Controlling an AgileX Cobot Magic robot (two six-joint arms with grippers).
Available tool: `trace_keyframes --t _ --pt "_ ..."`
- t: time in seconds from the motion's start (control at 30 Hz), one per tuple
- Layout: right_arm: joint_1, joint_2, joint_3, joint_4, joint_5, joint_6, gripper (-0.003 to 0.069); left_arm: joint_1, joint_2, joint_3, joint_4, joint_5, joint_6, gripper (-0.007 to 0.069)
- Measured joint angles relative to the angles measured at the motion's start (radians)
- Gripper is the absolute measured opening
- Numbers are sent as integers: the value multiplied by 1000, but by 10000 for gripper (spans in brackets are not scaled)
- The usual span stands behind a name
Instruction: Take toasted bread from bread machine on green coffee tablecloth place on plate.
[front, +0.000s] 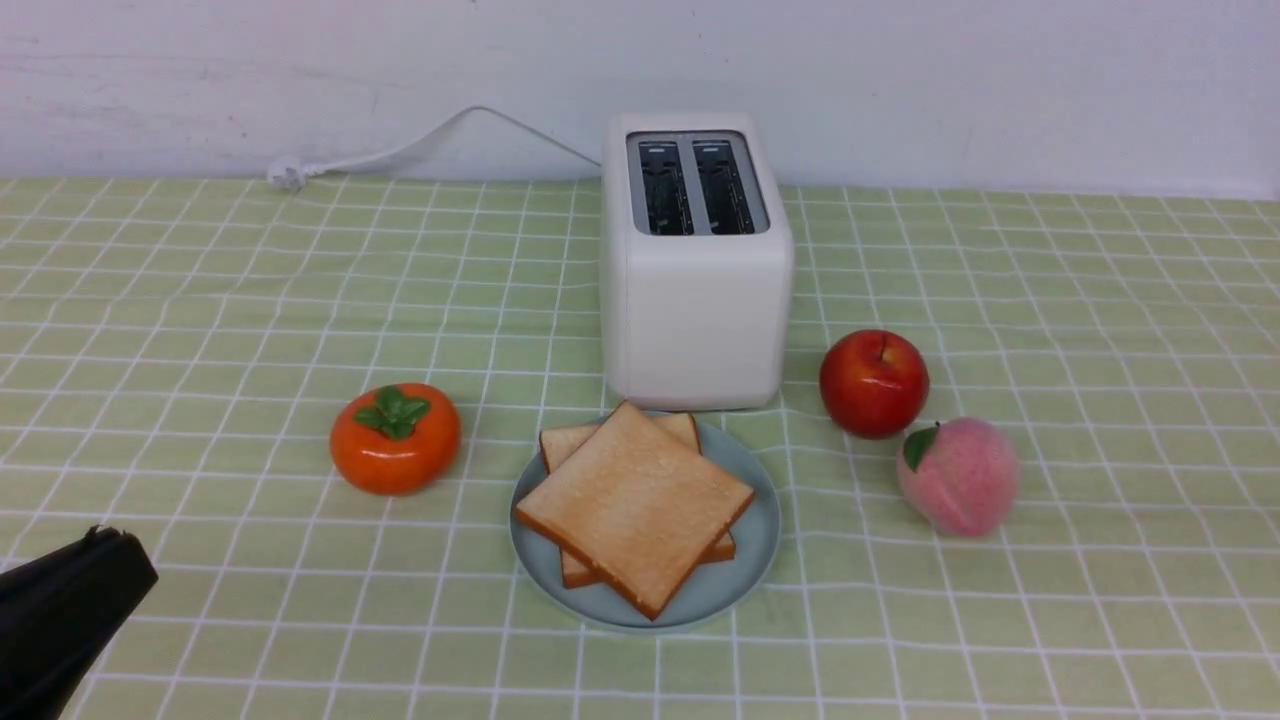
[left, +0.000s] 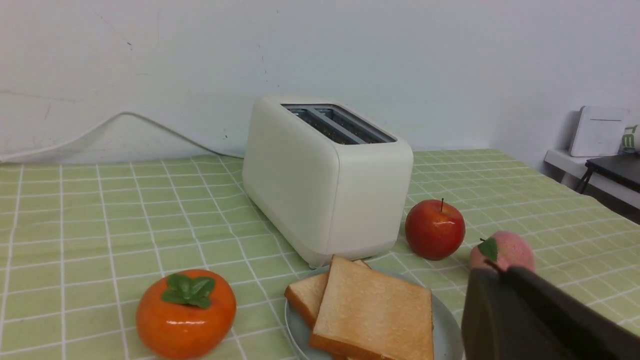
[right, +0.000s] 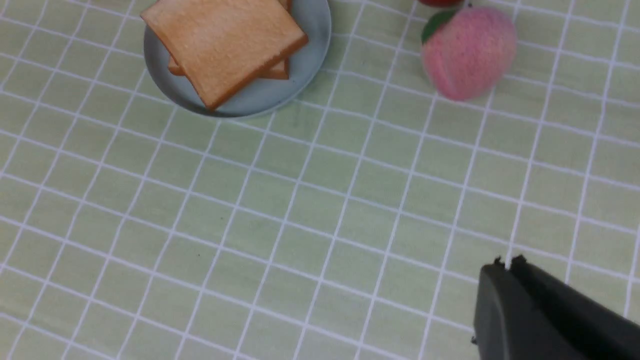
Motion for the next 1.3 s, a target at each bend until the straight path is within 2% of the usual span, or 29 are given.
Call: trace_keyframes --t 0.07,0.27,0.43,0.8,0.9,1.0,1.03,1.13,1.23,1.3 --pt "0 -168 123 -4 -32 28 0 0 0 0 0 0 0 -6" --pt "0 -383 283 -10 -109 69 0 0 0 0 0 0 -1 -3" --pt "0 -418 369 -29 -223 88 3 0 0 0 0 0 -3 -3" --pt "0 -418 407 -59 -219 90 13 0 0 0 0 0 -4 4" --pt "-7 -434 427 -83 -263 89 5 0 0 0 0 0 -5 7" --pt "-149 -506 560 -83 -479 7 -20 0 0 0 0 0 -5 11" --pt "-149 -511 571 -81 -494 7 -20 0 0 0 0 0 -5 12" --pt "-368 -651 857 -9 -744 -134 -20 0 0 0 0 0 -5 15" --pt "-411 -754 1014 31 -857 -168 -20 0 0 0 0 0 -5 17" --pt "-415 -778 1049 37 -861 -177 -20 0 0 0 0 0 -5 18"
